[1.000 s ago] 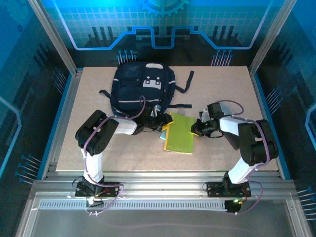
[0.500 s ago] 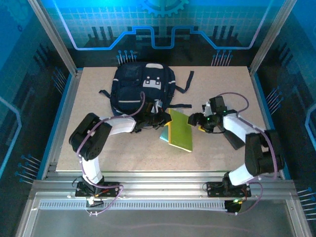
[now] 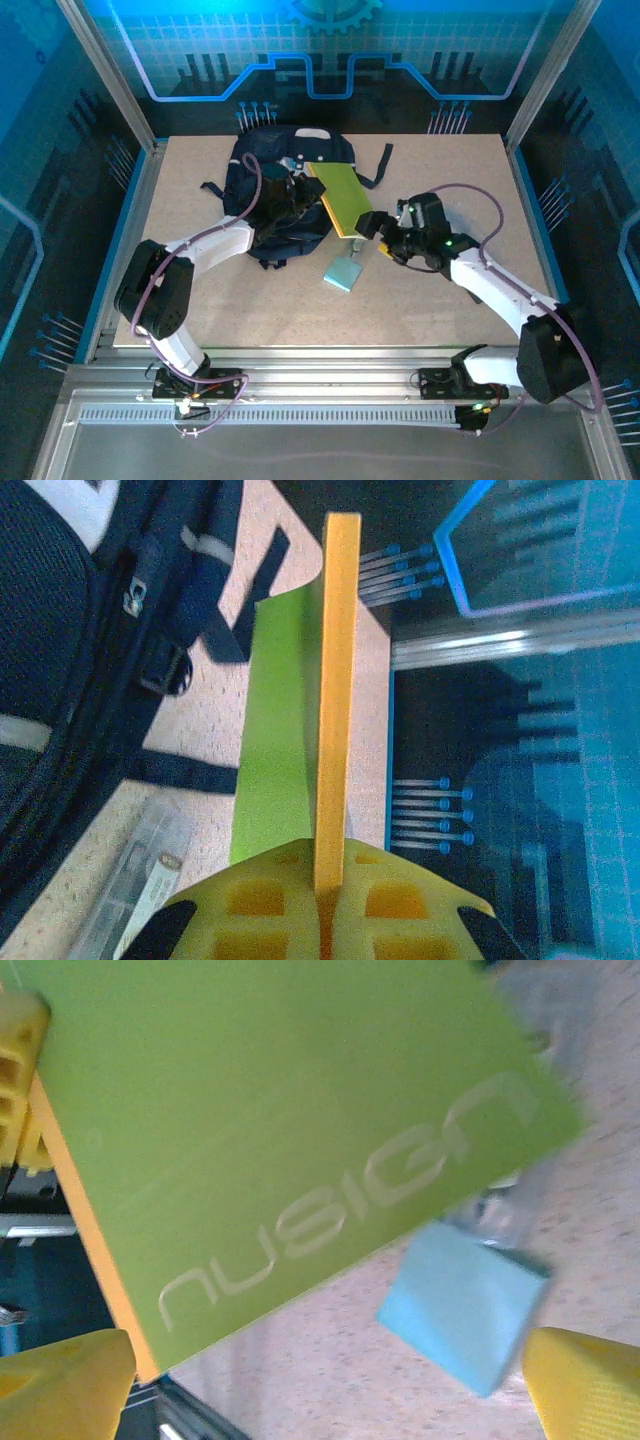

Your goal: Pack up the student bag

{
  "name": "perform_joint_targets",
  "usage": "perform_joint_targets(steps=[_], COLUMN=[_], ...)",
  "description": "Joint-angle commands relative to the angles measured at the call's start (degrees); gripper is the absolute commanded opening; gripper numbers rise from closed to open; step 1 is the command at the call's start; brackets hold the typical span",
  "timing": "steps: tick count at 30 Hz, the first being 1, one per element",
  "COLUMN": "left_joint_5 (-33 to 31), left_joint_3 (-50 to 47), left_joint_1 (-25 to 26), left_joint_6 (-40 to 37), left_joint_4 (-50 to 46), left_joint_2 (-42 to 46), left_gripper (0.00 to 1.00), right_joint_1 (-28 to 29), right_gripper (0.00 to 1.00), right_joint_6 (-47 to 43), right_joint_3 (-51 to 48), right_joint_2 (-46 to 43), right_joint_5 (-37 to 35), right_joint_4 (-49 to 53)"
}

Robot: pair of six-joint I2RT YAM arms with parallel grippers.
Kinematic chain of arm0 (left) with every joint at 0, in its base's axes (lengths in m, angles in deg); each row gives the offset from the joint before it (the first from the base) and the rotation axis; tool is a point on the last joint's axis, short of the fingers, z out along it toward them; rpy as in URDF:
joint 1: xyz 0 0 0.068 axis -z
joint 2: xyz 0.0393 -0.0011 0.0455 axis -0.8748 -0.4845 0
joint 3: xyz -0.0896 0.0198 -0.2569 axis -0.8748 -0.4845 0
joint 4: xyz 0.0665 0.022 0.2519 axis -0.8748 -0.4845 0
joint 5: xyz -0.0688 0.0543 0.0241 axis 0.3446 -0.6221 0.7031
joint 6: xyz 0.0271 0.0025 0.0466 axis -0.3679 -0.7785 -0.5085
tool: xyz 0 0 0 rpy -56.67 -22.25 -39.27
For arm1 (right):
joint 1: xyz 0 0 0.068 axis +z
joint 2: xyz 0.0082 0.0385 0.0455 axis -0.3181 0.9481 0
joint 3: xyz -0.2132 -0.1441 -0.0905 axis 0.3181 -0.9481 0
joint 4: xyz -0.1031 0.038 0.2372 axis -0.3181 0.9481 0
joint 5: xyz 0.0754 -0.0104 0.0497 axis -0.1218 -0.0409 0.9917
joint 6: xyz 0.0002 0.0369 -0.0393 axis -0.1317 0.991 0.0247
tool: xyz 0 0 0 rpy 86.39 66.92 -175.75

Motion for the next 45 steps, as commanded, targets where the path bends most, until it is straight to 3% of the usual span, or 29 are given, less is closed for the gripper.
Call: perform_joint_targets(steps=[1,10,14,17,22,25,30,31,33,34,37,39,42,45], left_joint_5=[-5.77,-9.35,-8.39,-9.09,-12.04,-11.61,-10.79,-10.68,-9.96,-9.17,-5.13,-2.66,-0.28,1.19], left_joint_3=[-1.76,-7.64,-10.6,-12.63,-15.11,-16.26,-18.59,-18.94,-19.14,-18.75,-16.79,-15.32,-12.98,-7.02], left_joint_1=[0.13,1.05,1.88,2.57,3.32,3.67,4.05,4.09,4.05,3.9,2.71,1.28,-0.94,-2.92], left_joint_6=[5.53,10.04,13.93,15.41,15.41,15.47,15.94,15.77,14.66,13.87,9.69,6.21,-1.85,-14.56], left_joint_4=[8.26,16.17,19.86,21.93,25.79,28.67,28.68,28.45,27.34,26.21,20.36,14.25,5.15,-10.2], left_joint_2=[0.66,2.77,2.19,2.03,1.86,1.45,2.03,2.15,2.49,2.57,3.18,4.27,6.62,8.63], left_gripper=[0.0,0.0,0.0,0.0,0.0,0.0,0.0,0.0,0.01,0.07,0.47,0.65,0.76,0.79], right_joint_1=[3.12,6.01,5.84,5.31,5.9,5.31,3.72,3.61,3.05,2.88,1.58,-0.02,-2.29,-4.57], right_gripper=[1.0,1.0,0.96,0.83,0.9,0.7,0.11,0.04,0.0,0.0,0.0,0.0,0.0,0.0], right_joint_6=[13.0,23.4,24.71,27.07,27.88,27.97,25.68,25.0,23.38,22.61,19.18,15.79,10.84,5.24], right_joint_3=[-1.41,-3.3,-2.25,-3.59,-4.28,-5.56,-4.61,-4.26,-3.7,-3.69,-3.16,-2.56,-2.18,-1.3], right_joint_2=[2.27,10.79,13.59,14.2,13.44,13.06,12.54,12.45,12.21,12.05,11.4,10.59,8.93,6.46], right_joint_5=[-2.14,-5.48,-8.82,-10.69,-11.2,-12.46,-12.78,-12.87,-12.61,-12.68,-11.56,-9.69,-7.18,-5.22], right_joint_4=[-16.07,-38.09,-40.39,-43.2,-42.58,-45.73,-44.8,-44.03,-42.92,-42.74,-40.97,-38.63,-34.84,-28.41])
